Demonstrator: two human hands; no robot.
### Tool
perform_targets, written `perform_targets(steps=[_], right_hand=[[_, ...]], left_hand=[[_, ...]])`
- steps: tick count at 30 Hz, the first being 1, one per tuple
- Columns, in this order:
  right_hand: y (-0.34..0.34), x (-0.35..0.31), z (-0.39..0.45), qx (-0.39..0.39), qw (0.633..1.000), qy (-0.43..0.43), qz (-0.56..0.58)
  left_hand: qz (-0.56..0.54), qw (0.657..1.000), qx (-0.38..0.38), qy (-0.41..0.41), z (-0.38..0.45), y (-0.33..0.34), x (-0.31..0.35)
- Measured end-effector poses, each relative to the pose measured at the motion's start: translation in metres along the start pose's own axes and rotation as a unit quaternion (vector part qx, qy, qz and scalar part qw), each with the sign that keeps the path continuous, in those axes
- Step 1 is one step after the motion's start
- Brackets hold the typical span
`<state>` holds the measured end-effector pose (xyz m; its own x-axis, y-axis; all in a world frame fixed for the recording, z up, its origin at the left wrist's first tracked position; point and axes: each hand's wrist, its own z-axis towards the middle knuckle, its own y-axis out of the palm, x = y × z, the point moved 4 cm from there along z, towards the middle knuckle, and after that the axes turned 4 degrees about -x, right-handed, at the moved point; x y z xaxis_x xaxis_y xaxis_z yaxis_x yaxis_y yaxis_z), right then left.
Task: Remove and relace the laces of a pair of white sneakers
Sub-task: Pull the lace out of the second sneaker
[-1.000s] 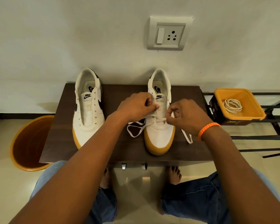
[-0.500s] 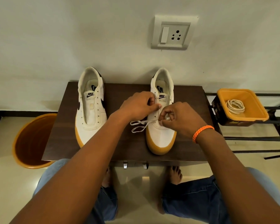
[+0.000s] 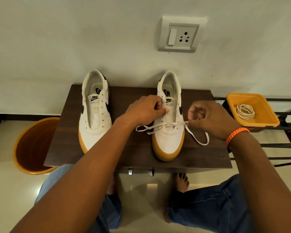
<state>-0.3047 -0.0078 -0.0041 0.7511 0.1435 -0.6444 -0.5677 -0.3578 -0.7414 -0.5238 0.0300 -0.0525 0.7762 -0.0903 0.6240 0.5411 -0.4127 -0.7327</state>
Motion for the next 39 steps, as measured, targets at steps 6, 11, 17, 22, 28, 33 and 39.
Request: perform_targets(steps=[6, 11, 17, 22, 28, 33, 39], right_hand=[[0.033, -0.02, 0.014, -0.052, 0.998, -0.036, 0.007], [0.047, -0.02, 0.019, -0.048, 0.997, -0.018, -0.049], [0.028, -0.012, 0.014, -0.042, 0.998, -0.005, -0.05], [0.004, 0.004, 0.007, 0.003, 0.998, 0.013, -0.062], [-0.009, -0.001, 0.001, 0.038, 0.998, -0.025, 0.035], [0.037, -0.023, 0.016, -0.036, 0.998, -0.044, -0.026], [0.046, -0.023, 0.019, -0.065, 0.997, -0.021, -0.039]], left_hand=[[-0.016, 1.0, 0.001, 0.005, -0.001, 0.0, -0.001], [-0.013, 1.0, 0.004, 0.007, -0.001, 0.0, 0.0], [0.0, 1.0, 0.005, 0.001, -0.002, 0.0, 0.001], [0.002, 1.0, 0.003, 0.001, -0.002, -0.002, 0.001], [0.015, 1.0, 0.02, 0.008, -0.002, -0.002, 0.003], [-0.015, 0.999, 0.04, 0.014, -0.003, -0.002, 0.003], [-0.013, 0.998, 0.057, 0.021, -0.005, -0.003, 0.009]])
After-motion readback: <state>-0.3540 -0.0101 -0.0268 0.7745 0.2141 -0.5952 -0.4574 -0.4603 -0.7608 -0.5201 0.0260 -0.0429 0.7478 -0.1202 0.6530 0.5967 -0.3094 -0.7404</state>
